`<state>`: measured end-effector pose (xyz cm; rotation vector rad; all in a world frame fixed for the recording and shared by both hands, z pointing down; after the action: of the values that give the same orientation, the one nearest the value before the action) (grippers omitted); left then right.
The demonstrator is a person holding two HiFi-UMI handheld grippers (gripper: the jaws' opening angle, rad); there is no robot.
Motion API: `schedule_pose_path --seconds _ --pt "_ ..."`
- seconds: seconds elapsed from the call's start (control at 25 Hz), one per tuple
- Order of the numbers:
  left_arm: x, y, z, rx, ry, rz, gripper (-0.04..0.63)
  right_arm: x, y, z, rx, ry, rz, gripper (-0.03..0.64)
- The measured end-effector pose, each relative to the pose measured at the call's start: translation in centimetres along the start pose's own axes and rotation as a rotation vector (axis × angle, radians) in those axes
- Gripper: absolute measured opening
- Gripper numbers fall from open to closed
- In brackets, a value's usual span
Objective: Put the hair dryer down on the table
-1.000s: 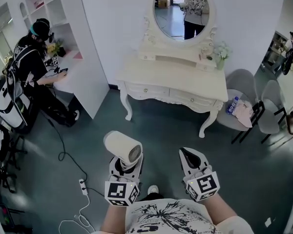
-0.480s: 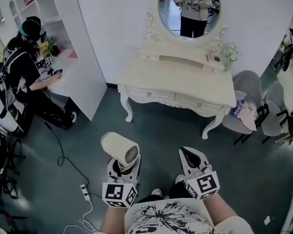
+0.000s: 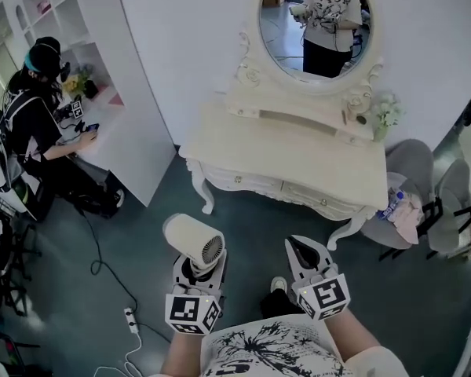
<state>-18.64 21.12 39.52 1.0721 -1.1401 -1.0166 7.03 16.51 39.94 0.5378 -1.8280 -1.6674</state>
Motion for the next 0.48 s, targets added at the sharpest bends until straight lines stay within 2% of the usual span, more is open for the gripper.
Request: schedule_pose_path --seconds 0.2,0.48 --pt "6.8 -1.7 -2.8 -0.004 -0.039 -0.023 0.245 2.6 -1.2 -7.8 -0.001 -0.044 -0.018 0.018" --pt "15.9 -2.6 -6.7 0.013 -0.038 -0.022 0.245 5.2 -1.1 -16.5 0.016 -0.081 -0.011 0.018"
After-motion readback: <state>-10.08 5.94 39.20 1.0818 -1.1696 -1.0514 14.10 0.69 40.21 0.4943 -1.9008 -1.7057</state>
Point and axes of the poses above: the fingertips, and each gripper's own axes: x forward along the fingers, z to its left, y out of its underside, the point moved 10 cm from there along -x, backward along the fingers, and after that the axes turned 8 degrees about -y, right-handed, at the moved point
